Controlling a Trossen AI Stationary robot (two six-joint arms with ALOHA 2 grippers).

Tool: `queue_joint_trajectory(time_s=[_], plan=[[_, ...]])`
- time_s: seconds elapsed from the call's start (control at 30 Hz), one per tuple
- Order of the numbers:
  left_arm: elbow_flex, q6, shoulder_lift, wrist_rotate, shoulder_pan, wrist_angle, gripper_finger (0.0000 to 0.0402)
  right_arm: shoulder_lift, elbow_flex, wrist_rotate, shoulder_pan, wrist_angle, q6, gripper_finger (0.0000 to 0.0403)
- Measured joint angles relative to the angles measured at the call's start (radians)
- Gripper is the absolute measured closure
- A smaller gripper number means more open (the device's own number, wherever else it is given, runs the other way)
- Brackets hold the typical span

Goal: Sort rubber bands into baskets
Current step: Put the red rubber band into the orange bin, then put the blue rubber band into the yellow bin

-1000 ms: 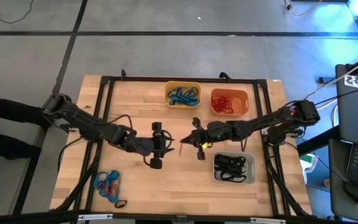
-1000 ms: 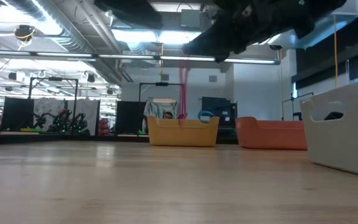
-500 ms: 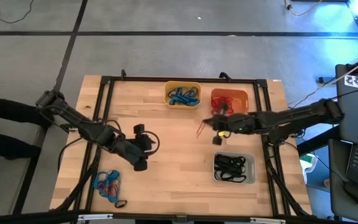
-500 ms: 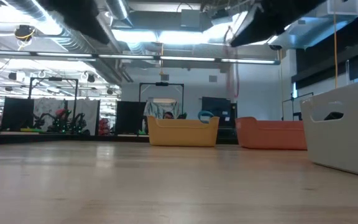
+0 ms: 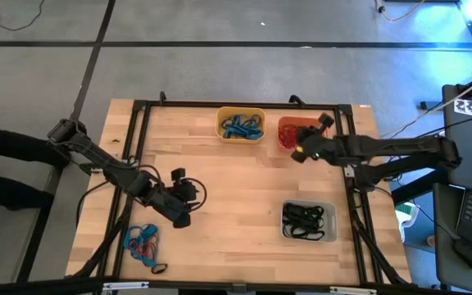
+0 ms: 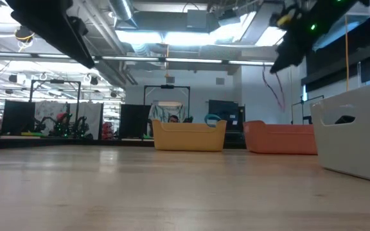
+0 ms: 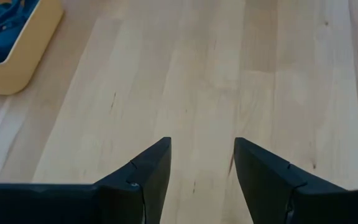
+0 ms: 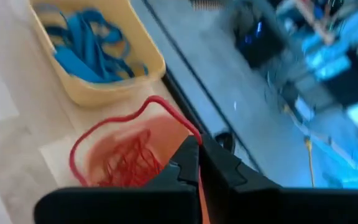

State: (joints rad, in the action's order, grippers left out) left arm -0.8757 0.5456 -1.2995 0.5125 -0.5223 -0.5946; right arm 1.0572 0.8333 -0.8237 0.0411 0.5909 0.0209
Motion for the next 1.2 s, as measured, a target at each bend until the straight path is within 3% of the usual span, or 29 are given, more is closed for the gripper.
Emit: queue_joint_trajectory(time_s=[0.4, 0.53, 0.77, 0.87, 1.0, 1.2], plan=[[0.0, 0.003, 0.0, 0.0, -0.003, 0.001, 0.0228, 0.162, -0.001, 0.217, 0.274, 0.027, 0.044, 0.0391], [0.0, 0.004, 0.0, 0.0, -0.003, 0.001, 0.0228, 0.222, -0.001, 0.295, 0.306, 0.06, 0.084, 0.0355], [0.0, 0.006, 0.0, 0.0, -0.003, 0.001, 0.0228, 0.251, -0.001, 0.338, 0.306, 0.086, 0.107, 0.023], [0.0, -0.003, 0.0, 0.0, -0.003, 0.003, 0.0228, 0.218, -0.001, 0.385, 0.294, 0.085, 0.111, 0.0194], [0.0, -0.048, 0.0, 0.0, -0.003, 0.016, 0.0228, 0.153, -0.001, 0.387, 0.23, 0.079, 0.141, 0.0172], [0.0, -0.074, 0.0, 0.0, 0.0, 0.02, 0.0228, 0.076, -0.001, 0.39, 0.111, 0.05, 0.184, 0.017]])
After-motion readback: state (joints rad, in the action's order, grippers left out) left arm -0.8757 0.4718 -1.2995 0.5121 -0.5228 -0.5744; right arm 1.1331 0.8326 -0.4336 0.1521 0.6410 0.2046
